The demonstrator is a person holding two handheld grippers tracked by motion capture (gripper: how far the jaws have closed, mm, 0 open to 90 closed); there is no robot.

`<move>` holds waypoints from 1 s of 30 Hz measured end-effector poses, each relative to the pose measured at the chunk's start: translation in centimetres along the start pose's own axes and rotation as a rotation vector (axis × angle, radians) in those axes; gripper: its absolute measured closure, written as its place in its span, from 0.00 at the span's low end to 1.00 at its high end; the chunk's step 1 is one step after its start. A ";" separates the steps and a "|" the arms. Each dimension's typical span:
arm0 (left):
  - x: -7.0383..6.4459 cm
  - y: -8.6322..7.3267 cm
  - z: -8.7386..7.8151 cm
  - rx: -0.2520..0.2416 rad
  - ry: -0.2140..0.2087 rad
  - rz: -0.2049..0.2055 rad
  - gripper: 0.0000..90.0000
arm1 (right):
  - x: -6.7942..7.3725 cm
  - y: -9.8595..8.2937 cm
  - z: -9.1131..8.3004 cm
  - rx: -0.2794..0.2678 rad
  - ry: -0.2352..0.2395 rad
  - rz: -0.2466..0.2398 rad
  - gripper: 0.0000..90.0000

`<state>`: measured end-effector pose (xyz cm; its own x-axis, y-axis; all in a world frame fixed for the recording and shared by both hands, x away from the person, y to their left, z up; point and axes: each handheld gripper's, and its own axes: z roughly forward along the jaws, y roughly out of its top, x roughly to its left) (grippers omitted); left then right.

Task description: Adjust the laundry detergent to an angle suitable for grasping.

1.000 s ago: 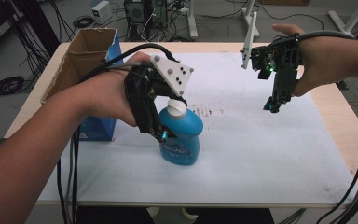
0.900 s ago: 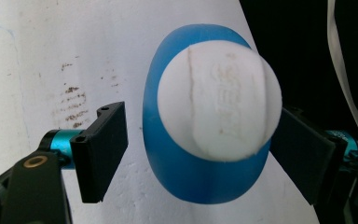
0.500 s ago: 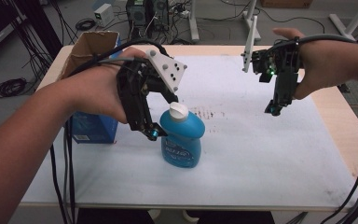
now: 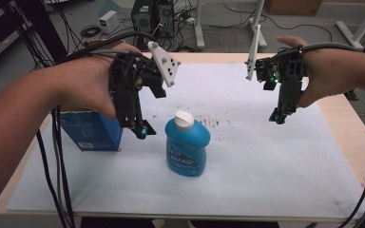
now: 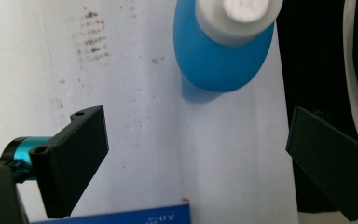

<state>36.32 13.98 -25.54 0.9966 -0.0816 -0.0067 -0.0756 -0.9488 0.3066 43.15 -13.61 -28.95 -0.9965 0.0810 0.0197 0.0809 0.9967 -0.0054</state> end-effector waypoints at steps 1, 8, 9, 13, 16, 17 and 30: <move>0.0 0.0 -0.1 0.013 -0.001 -0.006 0.05 | 0.0 0.0 0.0 -0.001 0.000 -0.002 0.01; 0.3 -0.2 -1.3 0.076 -0.002 -0.035 0.03 | 0.1 -0.2 -0.1 -0.003 -0.002 0.001 0.01; 0.3 -0.2 -1.5 0.082 0.002 -0.037 0.02 | 0.1 -0.2 -0.1 -0.001 -0.001 0.005 0.01; 0.6 -0.3 -1.9 0.116 -0.004 -0.061 0.02 | 0.1 -0.2 -0.1 -0.006 -0.003 -0.001 0.01; 0.8 -0.5 -2.3 0.147 -0.009 -0.081 0.02 | 0.1 -0.1 -0.1 -0.006 -0.005 -0.004 0.01; 0.9 -0.5 -2.3 0.157 -0.005 -0.085 0.02 | 0.1 -0.1 -0.1 -0.006 -0.004 -0.004 0.01; 1.4 0.0 -2.7 0.225 0.035 -0.081 0.02 | 0.2 -0.2 -0.4 -0.016 -0.009 -0.006 0.01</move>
<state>37.83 14.64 -22.97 0.9999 0.0046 0.0112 0.0036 -0.9962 0.0864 42.96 -13.78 -28.54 -0.9971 0.0755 0.0108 0.0756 0.9971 0.0110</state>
